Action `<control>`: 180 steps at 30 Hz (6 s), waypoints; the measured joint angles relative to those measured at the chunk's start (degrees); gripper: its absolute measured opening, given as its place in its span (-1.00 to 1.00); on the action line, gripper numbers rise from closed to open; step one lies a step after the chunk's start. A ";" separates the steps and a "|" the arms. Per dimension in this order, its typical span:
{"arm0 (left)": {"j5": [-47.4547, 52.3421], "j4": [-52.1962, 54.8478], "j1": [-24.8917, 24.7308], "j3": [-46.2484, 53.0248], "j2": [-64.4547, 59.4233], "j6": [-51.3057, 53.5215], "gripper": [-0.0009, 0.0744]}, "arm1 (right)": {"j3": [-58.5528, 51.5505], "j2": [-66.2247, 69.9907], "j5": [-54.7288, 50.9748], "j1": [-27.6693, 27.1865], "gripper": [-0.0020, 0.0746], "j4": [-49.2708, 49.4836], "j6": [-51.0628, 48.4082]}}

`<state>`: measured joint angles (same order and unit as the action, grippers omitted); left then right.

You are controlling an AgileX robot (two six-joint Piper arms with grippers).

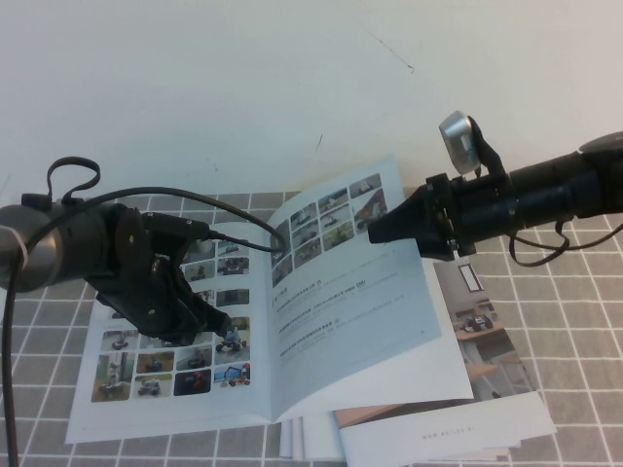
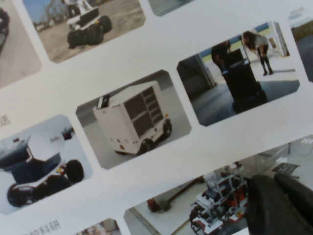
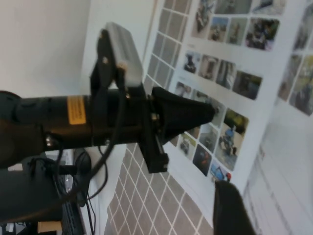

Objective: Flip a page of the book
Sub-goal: Open the closed book

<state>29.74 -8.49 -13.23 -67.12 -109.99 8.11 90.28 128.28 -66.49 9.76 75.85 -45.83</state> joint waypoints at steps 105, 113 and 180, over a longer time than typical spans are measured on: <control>-5.24 -20.92 0.00 0.32 -1.00 18.18 -0.99 | 12.67 3.62 -2.18 5.34 -0.08 -34.44 21.08; -5.24 -20.92 0.00 0.32 -1.00 18.31 -0.99 | 19.01 1.71 -2.56 5.34 -0.07 -34.44 24.94; 12.20 -26.03 -2.61 -4.17 24.41 18.95 -0.99 | 22.19 0.31 -2.87 9.61 -0.07 -10.42 17.14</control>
<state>41.94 -34.52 -15.85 -71.30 -85.58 27.06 112.47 128.59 -69.36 19.37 65.44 -28.69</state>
